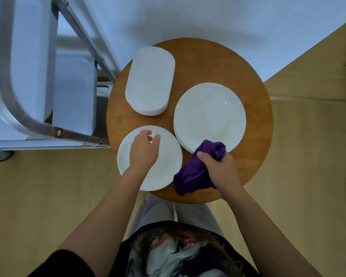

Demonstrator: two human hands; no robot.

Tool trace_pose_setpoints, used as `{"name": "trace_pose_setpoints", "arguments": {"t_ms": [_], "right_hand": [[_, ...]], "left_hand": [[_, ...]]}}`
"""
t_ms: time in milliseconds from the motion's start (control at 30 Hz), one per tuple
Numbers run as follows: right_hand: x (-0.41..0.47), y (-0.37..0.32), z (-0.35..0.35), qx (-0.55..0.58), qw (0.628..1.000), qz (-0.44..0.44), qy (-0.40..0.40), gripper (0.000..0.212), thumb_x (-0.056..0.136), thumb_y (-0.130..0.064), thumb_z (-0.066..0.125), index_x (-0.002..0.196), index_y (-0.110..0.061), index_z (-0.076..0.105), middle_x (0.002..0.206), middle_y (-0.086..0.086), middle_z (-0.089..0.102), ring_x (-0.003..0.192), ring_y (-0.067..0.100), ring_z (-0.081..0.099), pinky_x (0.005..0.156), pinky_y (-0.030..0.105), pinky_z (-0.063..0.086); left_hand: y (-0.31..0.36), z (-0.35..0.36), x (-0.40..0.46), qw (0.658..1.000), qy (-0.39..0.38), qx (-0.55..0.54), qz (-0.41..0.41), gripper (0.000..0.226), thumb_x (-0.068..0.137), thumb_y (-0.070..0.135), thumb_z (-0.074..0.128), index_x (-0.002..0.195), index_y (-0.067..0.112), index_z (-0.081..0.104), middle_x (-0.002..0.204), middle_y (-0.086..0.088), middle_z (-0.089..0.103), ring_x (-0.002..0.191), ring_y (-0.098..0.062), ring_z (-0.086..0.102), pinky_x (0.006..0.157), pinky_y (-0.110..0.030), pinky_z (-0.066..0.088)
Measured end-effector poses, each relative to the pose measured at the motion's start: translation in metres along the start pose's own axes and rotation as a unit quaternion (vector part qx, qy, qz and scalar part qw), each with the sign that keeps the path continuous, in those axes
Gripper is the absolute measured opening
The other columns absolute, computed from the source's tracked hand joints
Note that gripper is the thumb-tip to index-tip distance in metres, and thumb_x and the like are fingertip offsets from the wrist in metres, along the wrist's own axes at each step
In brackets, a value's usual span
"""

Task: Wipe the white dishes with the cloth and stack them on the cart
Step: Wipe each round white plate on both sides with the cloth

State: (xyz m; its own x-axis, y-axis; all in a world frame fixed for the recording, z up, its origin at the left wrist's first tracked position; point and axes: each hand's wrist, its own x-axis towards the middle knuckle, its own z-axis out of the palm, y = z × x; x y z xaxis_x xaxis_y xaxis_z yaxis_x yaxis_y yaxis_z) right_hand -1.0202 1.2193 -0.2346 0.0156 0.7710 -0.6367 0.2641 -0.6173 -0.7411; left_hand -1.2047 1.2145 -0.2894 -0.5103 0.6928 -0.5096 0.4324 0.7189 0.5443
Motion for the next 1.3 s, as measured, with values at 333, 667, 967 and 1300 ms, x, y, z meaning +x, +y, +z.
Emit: {"name": "trace_pose_setpoints", "arguments": {"t_ms": [333,667,967,1300], "right_hand": [[-0.006,-0.023,-0.058,0.169,0.980,0.069,0.082,0.012,0.081,-0.021,0.069,0.081,-0.026,0.059,0.076,-0.002,0.067,0.075,0.019,0.067,0.066,0.032,0.056],[0.021,-0.093,-0.082,0.258,0.956,-0.141,0.006,0.016,0.076,-0.015,0.065,0.091,-0.017,0.061,0.071,-0.007,0.066,0.068,0.006,0.066,0.058,0.019,0.051],[0.080,-0.037,-0.068,-0.195,0.973,-0.095,-0.081,0.045,0.089,-0.040,0.058,0.127,-0.018,0.050,0.120,-0.002,0.056,0.109,0.016,0.054,0.085,0.031,0.053],[0.109,-0.029,-0.027,-0.274,0.953,-0.096,0.091,0.054,0.093,-0.037,0.050,0.140,-0.014,0.036,0.134,0.007,0.049,0.123,0.024,0.045,0.102,0.042,0.042]], "left_hand": [[0.060,0.034,0.014,0.988,-0.074,0.128,0.040,0.026,0.098,0.029,0.046,0.087,0.007,0.055,0.073,-0.002,0.050,0.074,-0.020,0.052,0.067,-0.030,0.038],[0.065,0.034,0.003,0.998,-0.001,-0.061,-0.007,0.029,0.091,0.020,0.056,0.066,0.012,0.045,0.065,-0.007,0.047,0.063,-0.017,0.048,0.060,-0.025,0.043],[0.076,0.042,-0.005,0.955,-0.057,-0.267,-0.115,0.031,0.092,0.043,0.056,0.114,0.025,0.044,0.098,0.006,0.055,0.088,-0.015,0.058,0.066,-0.029,0.054],[0.100,0.045,-0.020,0.931,-0.040,-0.342,-0.121,0.033,0.095,0.059,0.034,0.116,0.035,0.041,0.098,0.009,0.057,0.086,-0.014,0.059,0.045,-0.015,0.046]]}}
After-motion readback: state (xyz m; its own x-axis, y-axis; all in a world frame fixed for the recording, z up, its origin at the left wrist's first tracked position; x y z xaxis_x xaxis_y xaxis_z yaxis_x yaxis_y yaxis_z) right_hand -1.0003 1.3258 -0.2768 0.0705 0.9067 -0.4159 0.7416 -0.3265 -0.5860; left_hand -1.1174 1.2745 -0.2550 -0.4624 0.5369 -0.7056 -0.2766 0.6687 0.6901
